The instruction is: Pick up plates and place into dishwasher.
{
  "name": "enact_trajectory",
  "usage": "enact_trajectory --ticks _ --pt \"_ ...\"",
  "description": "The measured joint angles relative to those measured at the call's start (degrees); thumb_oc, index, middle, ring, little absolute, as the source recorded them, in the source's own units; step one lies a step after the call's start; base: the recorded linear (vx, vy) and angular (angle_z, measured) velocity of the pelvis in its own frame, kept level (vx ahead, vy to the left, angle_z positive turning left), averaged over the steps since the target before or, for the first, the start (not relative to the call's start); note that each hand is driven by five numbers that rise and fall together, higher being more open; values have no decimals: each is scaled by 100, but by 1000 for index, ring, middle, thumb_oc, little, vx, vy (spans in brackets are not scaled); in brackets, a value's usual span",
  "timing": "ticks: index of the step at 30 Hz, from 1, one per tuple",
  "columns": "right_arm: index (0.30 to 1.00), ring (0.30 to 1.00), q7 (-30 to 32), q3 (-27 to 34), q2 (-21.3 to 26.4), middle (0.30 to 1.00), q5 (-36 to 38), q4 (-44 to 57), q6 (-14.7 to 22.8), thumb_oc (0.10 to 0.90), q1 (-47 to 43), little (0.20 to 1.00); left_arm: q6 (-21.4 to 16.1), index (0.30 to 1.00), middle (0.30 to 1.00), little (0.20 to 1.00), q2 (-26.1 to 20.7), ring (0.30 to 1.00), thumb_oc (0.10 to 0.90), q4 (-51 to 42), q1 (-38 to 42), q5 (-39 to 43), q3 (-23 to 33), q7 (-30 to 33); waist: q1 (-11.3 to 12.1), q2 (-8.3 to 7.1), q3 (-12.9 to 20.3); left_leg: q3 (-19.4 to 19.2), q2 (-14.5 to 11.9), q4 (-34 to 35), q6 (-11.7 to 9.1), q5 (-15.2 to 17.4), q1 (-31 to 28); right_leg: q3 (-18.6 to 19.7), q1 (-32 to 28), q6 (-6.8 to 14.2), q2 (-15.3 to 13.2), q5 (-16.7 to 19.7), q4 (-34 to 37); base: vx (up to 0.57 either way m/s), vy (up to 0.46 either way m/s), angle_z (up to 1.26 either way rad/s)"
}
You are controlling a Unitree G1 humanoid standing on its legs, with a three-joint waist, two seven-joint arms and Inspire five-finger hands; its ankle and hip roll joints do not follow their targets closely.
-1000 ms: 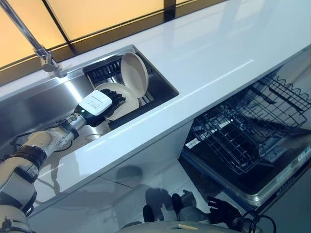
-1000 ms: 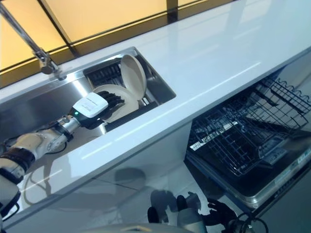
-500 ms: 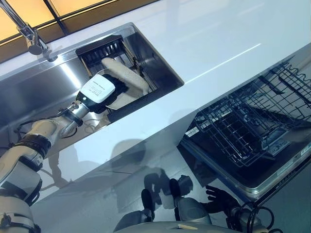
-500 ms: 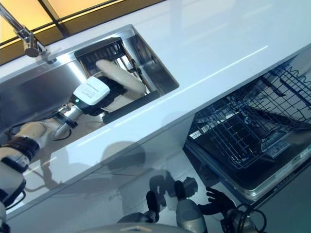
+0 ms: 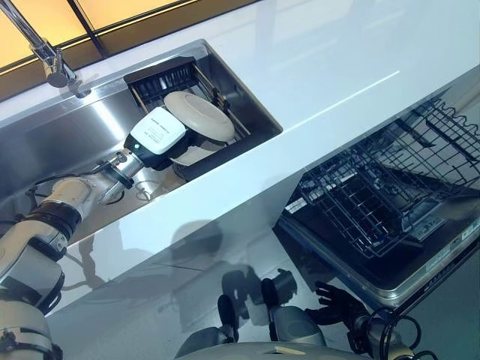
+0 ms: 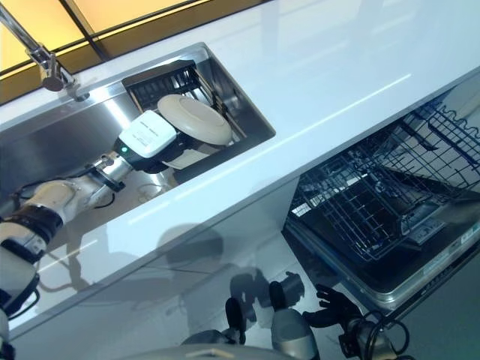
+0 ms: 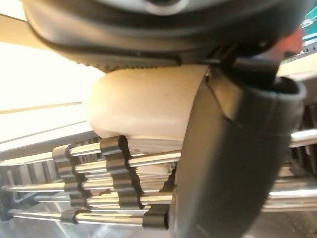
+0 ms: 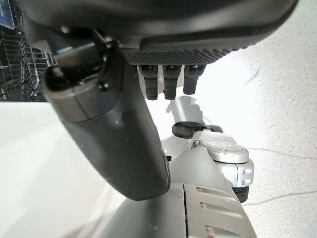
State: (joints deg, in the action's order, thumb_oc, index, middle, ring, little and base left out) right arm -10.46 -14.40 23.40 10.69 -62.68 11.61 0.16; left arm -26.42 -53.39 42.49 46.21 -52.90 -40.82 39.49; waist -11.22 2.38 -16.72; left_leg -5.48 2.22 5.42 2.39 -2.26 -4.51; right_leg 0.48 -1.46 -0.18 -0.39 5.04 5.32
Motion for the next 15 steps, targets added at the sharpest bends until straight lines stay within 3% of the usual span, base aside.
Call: enact_trajectory --ticks 15 --pt "900 900 2 9 -35 900 -137 122 -215 800 11 900 -295 300 300 200 -296 300 100 -150 89 -17 0 -660 -39 20 17 79 -17 0 2 -7 -293 -98 -319 -6 5 -12 0 12 -46 2"
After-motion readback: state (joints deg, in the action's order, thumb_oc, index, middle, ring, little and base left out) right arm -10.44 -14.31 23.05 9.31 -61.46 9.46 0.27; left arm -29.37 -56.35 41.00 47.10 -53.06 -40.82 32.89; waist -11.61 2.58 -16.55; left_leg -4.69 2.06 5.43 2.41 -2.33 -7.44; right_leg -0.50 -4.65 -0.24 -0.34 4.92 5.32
